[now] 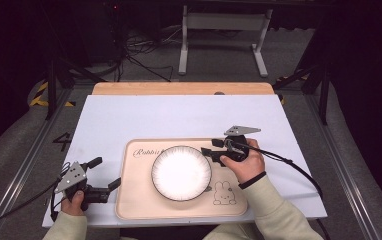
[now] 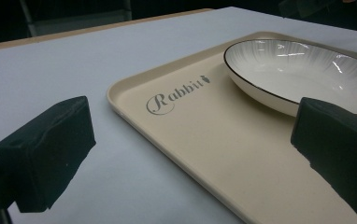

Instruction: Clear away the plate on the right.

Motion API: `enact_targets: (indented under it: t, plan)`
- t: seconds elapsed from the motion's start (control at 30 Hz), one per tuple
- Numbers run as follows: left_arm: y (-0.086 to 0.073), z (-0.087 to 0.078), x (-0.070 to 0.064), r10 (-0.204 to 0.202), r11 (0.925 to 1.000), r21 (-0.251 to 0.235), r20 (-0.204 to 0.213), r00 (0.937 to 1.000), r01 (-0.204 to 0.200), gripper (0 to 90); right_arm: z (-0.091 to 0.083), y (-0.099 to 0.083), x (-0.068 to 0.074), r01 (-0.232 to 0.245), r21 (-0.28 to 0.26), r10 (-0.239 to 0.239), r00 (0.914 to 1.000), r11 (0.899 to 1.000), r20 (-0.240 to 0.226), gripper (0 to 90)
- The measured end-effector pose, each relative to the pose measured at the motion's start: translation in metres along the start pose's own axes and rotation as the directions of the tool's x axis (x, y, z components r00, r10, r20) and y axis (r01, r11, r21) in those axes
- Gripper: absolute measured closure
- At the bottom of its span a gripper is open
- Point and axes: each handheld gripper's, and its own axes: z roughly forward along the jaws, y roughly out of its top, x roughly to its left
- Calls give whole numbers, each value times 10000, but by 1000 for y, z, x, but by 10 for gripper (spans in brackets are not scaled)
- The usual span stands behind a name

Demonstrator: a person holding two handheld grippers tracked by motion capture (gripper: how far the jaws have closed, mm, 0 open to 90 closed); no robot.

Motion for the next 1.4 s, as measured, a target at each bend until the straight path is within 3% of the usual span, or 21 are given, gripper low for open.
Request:
enact_targets:
  t: [0.13, 0.23, 0.37, 0.47, 0.57, 0.63, 0.7, 0.8, 1.13, 1.4]
  plan:
    - [1, 0, 1, 109, 9999, 55, -22, 9999, -109, 3, -12, 2, 3, 679, -335, -677, 9977, 9971, 61, 318]
    - [0, 1, 1, 12, 10000, 54, 12, 10000, -12, 3, -19, 0, 6, 1700, -403, -1683, 9848, 9846, 429, 247]
    - [0, 0, 1, 6, 10000, 48, 14, 10000, -6, 3, -29, 0, 6, 2145, -597, -2133, 9767, 9749, 254, 187]
    - [0, 0, 1, 3, 10000, 43, 15, 10000, -3, 3, -39, 0, 6, 1889, -1064, -1905, 9817, 9762, -53, 158]
    - [0, 0, 1, -20, 10000, 39, 10, 10000, 20, 3, -50, -2, 1, 1814, -1221, -1822, 9833, 9758, 52, 131]
    - [0, 0, 1, 5, 10000, 48, 5, 10000, -5, 3, -57, -3, -2, 2002, -1408, -1991, 9797, 9696, 220, 125]
    - [0, 1, 1, 7, 10000, 57, 2, 10000, -7, 3, -64, -5, -7, 1800, -1560, -1801, 9836, 9712, 137, 113]
    - [0, 1, 1, 9, 10000, 63, -16, 10000, -9, 3, -72, -7, -13, 1981, -1480, -1950, 9802, 9689, 359, 99]
    - [0, 1, 1, 10, 10000, 56, -2, 10000, -10, 3, -97, -13, -31, 1326, -2024, -1246, 9909, 9703, 514, 83]
    - [0, 1, 1, 19, 10000, 60, -24, 10000, -18, 3, -112, -19, -43, 1255, -2002, -1106, 9903, 9717, 839, 74]
